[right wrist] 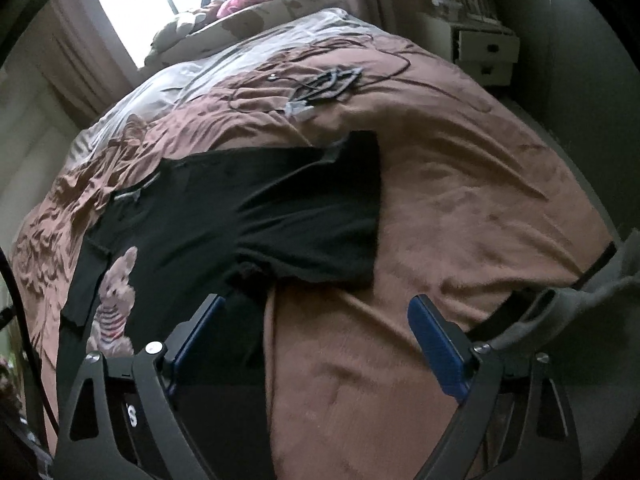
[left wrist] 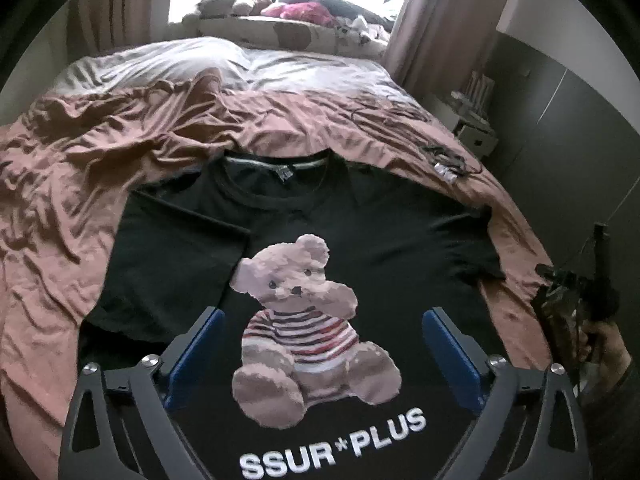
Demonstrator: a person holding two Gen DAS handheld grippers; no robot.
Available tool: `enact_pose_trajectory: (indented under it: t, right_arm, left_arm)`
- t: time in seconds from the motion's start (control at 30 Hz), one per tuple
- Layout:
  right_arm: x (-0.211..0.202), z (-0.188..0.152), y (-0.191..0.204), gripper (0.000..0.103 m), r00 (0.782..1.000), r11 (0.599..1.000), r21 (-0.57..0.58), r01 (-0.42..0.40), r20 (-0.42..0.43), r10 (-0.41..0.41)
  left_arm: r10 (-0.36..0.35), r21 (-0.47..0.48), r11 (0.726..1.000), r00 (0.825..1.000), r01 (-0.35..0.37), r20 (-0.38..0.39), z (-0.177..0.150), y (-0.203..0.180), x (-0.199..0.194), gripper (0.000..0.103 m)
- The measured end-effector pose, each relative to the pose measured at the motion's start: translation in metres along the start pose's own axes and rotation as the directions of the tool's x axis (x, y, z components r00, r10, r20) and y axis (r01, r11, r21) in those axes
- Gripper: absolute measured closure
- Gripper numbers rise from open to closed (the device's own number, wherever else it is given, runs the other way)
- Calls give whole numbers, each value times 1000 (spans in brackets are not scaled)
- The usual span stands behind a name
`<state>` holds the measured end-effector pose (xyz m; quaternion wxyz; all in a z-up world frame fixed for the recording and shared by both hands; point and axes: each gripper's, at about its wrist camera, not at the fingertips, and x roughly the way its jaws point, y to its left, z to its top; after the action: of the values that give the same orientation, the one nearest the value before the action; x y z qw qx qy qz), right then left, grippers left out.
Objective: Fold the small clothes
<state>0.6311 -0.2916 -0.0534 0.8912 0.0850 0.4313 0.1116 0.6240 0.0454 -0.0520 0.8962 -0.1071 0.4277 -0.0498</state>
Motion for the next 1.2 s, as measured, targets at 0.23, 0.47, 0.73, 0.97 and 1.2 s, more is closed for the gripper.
enact_pose_trajectory:
  t: [0.23, 0.47, 0.73, 0.97, 1.2]
  right_arm:
    - [42, 19, -20, 15, 1000, 998, 54, -19, -5, 19]
    - [74, 35, -47, 22, 1000, 991, 131, -20, -5, 21]
    - [108, 49, -72, 31, 995, 970, 225, -96, -6, 100]
    - [134, 56, -71, 46, 988, 974, 188, -127, -60, 140]
    - [146, 59, -78, 71, 981, 960, 213, -179, -37, 192]
  left_arm:
    - [15, 24, 1000, 998, -13, -63, 6, 12, 51, 18]
    - [12, 53, 999, 996, -7, -87, 27, 12, 90, 22]
    - [-7, 103, 994, 993, 19, -117, 45, -4, 123, 30]
    - [-54, 125, 990, 987, 73, -149, 64, -31, 158, 47]
    - [-106, 130, 983, 980, 129, -169, 76, -64, 190, 65]
